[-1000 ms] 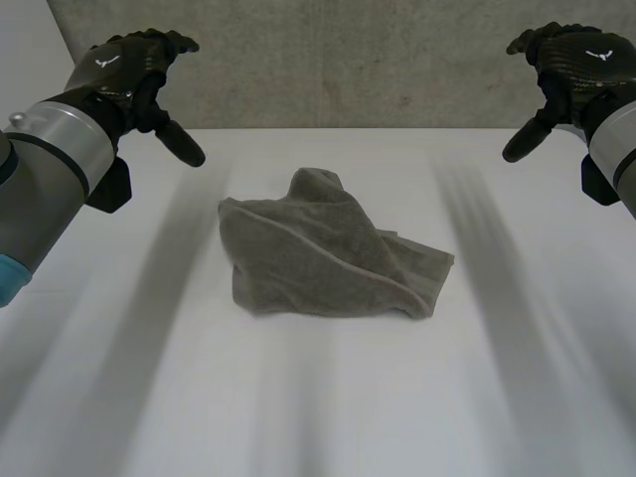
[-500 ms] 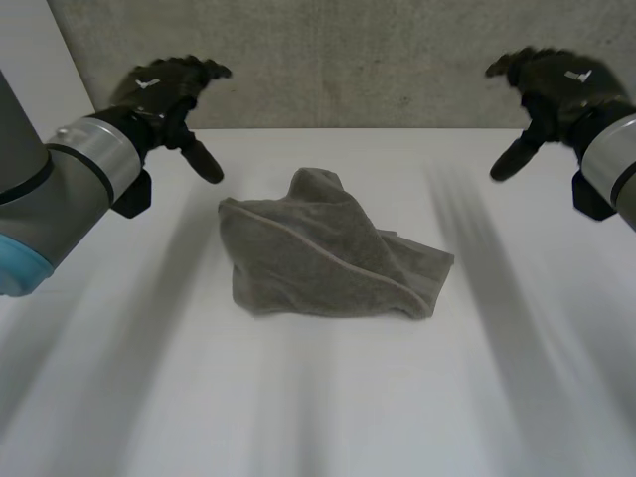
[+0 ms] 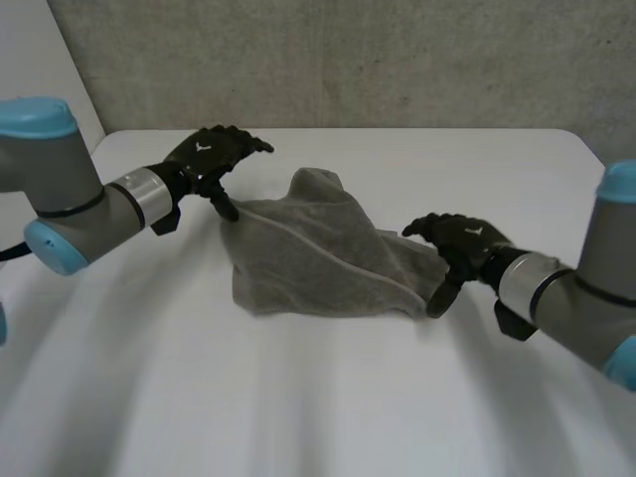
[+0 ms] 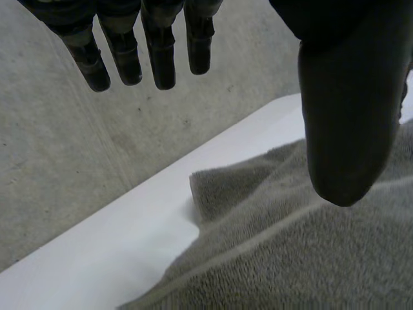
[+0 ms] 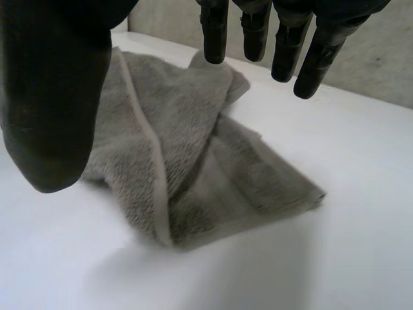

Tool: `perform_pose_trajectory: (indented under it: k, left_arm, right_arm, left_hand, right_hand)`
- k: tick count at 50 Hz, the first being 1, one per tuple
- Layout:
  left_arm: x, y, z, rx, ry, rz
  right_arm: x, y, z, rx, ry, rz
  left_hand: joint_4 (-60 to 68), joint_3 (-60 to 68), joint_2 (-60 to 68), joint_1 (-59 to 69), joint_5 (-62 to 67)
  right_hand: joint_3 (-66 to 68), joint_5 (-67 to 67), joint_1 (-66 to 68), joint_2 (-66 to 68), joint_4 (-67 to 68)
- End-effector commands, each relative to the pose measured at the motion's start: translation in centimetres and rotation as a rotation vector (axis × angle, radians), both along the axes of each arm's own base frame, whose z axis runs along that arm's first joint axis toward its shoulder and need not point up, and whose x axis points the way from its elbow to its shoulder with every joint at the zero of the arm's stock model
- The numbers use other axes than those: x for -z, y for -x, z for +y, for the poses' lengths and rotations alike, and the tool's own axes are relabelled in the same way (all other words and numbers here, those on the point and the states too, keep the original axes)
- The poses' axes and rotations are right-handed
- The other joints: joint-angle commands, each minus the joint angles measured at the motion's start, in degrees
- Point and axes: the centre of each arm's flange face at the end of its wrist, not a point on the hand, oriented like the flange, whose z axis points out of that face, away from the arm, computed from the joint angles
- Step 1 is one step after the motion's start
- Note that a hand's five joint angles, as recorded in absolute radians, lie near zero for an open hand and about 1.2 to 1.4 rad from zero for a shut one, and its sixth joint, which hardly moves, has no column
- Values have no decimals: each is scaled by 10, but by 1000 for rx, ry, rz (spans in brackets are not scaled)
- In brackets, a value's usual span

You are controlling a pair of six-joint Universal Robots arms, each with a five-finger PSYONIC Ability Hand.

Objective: Fold the towel.

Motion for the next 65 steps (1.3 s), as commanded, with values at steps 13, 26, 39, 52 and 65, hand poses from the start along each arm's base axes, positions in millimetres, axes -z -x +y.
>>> perform_pose_trajectory:
  k: [13,26,39,52,65]
  left_arm:
    - [51,5,-10,26,28,-98]
    - [61,6,-6,44,33,-150]
    - [73,7,4,70,44,-252]
    - [64,4,4,21,74,-292]
    - [48,4,35,43,26,-317]
  right_arm:
    - [39,-23,15,17,5,64]
    - [42,-23,14,17,0,68]
    - [49,-22,14,18,-19,77]
    - [44,-23,14,5,-5,70]
    - [28,-22,14,-28,43,60]
  left_hand:
    - [-29,-25,96,102,91]
    - [-29,-25,160,165,155]
    - [-29,-25,212,218,207]
    - [-29,-25,378,384,373]
    - [-29,-25,599,604,593]
  right_hand:
    - [-4,5,7,0,-34]
    - [-4,7,8,2,-34]
    - [-4,128,129,122,-34]
    - [-4,515,516,509,-34]
    - [-4,664,666,659,-34]
